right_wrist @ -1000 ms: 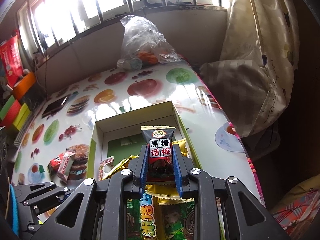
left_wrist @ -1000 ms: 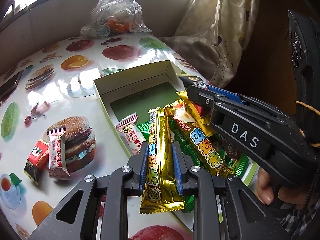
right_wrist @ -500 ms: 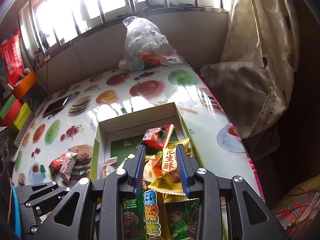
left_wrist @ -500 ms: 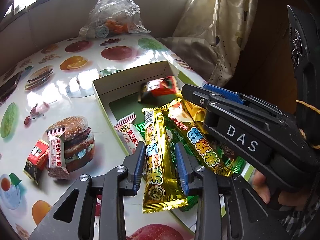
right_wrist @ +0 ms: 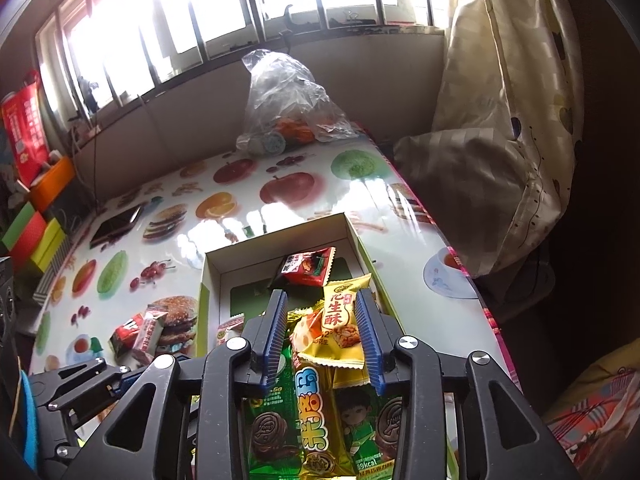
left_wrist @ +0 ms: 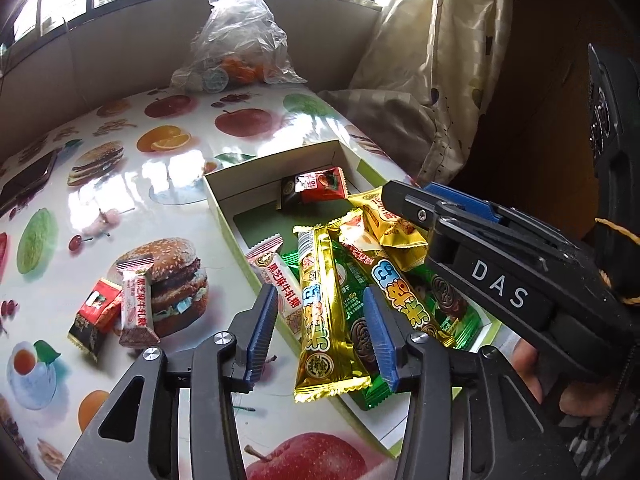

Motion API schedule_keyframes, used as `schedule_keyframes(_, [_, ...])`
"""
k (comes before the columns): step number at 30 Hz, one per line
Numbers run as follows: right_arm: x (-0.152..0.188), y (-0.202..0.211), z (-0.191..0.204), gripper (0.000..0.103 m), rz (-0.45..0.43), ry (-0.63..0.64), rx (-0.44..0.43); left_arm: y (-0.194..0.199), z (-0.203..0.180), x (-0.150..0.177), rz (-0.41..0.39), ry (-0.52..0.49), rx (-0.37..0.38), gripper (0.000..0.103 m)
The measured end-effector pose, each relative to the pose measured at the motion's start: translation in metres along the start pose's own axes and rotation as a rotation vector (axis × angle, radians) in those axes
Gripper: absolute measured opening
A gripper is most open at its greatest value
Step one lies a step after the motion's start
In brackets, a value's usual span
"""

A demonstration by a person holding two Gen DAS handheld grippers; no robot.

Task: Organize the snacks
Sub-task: 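Lower both snacks into the box and open both grippers, then move both open grippers back from the box to the remaining snacks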

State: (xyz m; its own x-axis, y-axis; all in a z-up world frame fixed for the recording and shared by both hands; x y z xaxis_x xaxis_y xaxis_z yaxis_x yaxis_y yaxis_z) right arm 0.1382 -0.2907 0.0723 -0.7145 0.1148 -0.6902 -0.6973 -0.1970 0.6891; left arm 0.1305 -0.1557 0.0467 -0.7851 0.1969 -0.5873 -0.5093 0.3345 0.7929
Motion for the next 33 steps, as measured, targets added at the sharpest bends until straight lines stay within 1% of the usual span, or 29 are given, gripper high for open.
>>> schedule_keyframes(7, [0.004,0.014,0.004,0.036,-0.021,-0.024,0.003,0.018,0.002,0.005,-0.023,-0.015,-0.02,0.046])
schedule_keyframes(19, [0.014,0.038,0.017,0.038,-0.046,-0.029,0.003,0.044,0.012,0.017,-0.062,-0.009,-0.04,0.046])
schedule_keyframes(31, [0.027,0.05,0.037,0.039,-0.057,-0.022,-0.021,0.065,0.028,0.029,-0.101,0.018,-0.08,0.046])
schedule_keyframes(33, [0.028,0.051,0.042,0.039,-0.058,-0.015,-0.025,0.067,0.032,0.031,-0.099,0.026,-0.079,0.046])
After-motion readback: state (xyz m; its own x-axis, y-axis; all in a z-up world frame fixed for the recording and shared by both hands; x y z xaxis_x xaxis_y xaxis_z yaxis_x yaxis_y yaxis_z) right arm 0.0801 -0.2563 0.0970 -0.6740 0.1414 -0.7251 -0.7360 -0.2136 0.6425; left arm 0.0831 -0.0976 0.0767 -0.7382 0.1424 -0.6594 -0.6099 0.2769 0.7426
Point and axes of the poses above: each gripper's, at about its wrist camera, not at the fingertips, and y roughly against the way its jaws point, z to its left, x to its underside, the point moved 1 cm from there along -y, roughly the way its jaws point, and after that the axes turned 3 degrees about -x, right-handed, at the moved point
